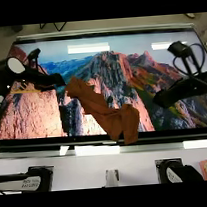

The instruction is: Fold the shirts.

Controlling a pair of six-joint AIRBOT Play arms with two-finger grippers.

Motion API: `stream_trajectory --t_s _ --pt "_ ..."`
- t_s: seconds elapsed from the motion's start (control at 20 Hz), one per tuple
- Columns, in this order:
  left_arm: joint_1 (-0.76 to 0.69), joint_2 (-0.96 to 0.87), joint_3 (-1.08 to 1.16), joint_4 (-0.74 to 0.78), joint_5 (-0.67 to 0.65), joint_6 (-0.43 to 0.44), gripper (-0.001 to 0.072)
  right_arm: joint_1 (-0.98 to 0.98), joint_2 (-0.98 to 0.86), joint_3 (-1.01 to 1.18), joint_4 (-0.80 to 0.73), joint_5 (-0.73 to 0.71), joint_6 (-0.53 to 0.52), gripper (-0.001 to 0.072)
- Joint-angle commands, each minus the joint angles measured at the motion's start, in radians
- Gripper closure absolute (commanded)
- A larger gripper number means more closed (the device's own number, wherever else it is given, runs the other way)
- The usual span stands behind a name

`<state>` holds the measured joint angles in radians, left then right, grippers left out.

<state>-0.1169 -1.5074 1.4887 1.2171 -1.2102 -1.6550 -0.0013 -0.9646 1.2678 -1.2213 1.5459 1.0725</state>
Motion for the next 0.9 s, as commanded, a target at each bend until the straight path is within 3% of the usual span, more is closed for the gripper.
stream_trajectory --t_s 0.0,0.15,0.4,0.45,0.55,0.6,0.85 --pt "0.014 -0.107 -0.053 -0.195 0.072 -0.011 -0.0013 0.001 -0.026 -0.14 0.048 -0.052 -0.002 0.0038" --pt "-0.063 -0.204 -0.055 -0.285 0.148 -0.003 -0.0013 0.001 -0.027 -0.238 0.048 -0.086 -0.002 0.0037" --pt "-0.134 -0.283 -0.055 -0.292 0.226 -0.005 0.0 0.001 -0.027 -0.401 0.044 -0.159 -0.003 0.0017" --pt "-0.134 -0.286 -0.055 -0.292 0.232 -0.004 0.015 0.001 -0.027 -0.427 0.044 -0.181 -0.003 0.0016" --pt "-0.127 -0.283 -0.055 -0.294 0.238 0.028 0.0543 0.001 -0.029 -0.483 0.052 -0.224 -0.03 0.0012" --pt "-0.124 -0.277 -0.055 -0.294 0.234 0.055 0.0659 0.001 -0.038 -0.506 0.053 -0.232 -0.047 0.0012" --pt "-0.106 -0.21 -0.055 -0.292 0.23 0.107 0.0669 0.001 -0.16 -0.576 0.165 -0.326 -0.127 0.0012"
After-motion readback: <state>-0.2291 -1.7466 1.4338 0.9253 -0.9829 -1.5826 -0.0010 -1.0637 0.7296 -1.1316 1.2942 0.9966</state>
